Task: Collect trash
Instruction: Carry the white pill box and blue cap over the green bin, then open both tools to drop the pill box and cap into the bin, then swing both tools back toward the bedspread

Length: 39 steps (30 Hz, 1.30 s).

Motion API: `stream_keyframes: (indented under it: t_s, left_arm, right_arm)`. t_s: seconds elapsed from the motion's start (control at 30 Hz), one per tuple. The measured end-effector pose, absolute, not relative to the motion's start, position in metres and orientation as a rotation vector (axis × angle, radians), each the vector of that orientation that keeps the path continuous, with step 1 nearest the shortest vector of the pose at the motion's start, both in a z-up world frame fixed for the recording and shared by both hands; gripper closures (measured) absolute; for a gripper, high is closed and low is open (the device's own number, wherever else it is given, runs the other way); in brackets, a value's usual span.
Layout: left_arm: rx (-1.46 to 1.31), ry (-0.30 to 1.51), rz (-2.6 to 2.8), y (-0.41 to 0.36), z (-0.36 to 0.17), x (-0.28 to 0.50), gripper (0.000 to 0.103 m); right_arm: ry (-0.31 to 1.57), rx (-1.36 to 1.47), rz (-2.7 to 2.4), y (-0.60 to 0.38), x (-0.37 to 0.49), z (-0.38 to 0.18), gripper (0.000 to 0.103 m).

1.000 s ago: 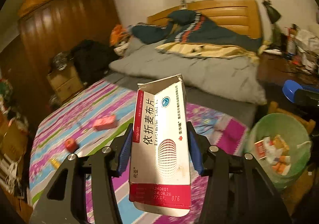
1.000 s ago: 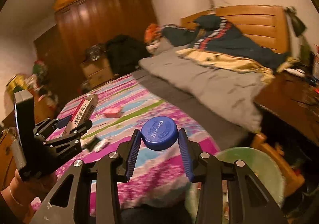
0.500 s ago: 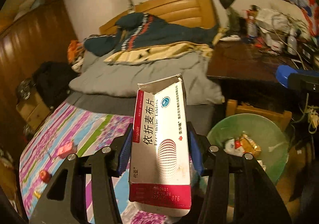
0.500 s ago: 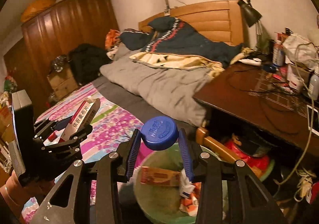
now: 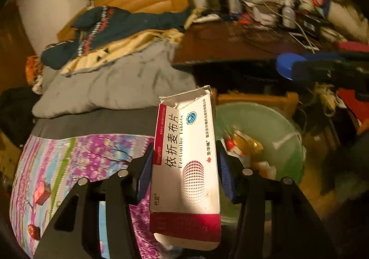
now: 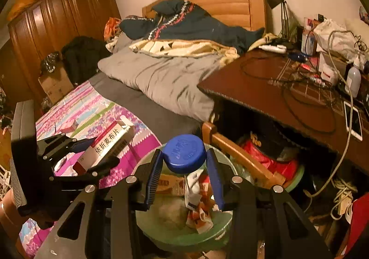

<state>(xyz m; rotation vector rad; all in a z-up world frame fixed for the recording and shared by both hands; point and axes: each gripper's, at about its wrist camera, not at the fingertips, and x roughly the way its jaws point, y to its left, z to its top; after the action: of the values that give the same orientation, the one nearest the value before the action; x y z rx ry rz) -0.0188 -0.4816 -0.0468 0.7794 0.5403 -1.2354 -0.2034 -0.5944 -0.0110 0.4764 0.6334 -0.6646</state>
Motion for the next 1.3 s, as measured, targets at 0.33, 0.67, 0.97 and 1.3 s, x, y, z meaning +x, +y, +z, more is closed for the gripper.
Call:
stream_keyframes:
  t_s: [0.33, 0.67, 0.97, 1.3]
  left_arm:
    - [0.795, 0.572, -1.245, -0.498, -0.057, -0.023, 0.041]
    - [0.755, 0.612, -1.192, -0.490, -0.060, -0.008, 0.030]
    - [0.702, 0.628, -1.096, -0.466, -0.060, 0.015, 0.030]
    - [0.566, 0.616, -0.850, -0.394, -0.057, 0.067, 0.026]
  right_arm:
    - [0.654, 0.493, -0.658, -0.602, -0.196, -0.028, 0.056]
    - [0.644, 0.535, -0.663, -0.613, -0.197, -0.037, 0.040]
    - [0.614, 0.549, -0.621, -0.602, -0.184, -0.037, 0.040]
    - [0.559, 0.489, -0.530, -0.563, -0.135, -0.023, 0.040]
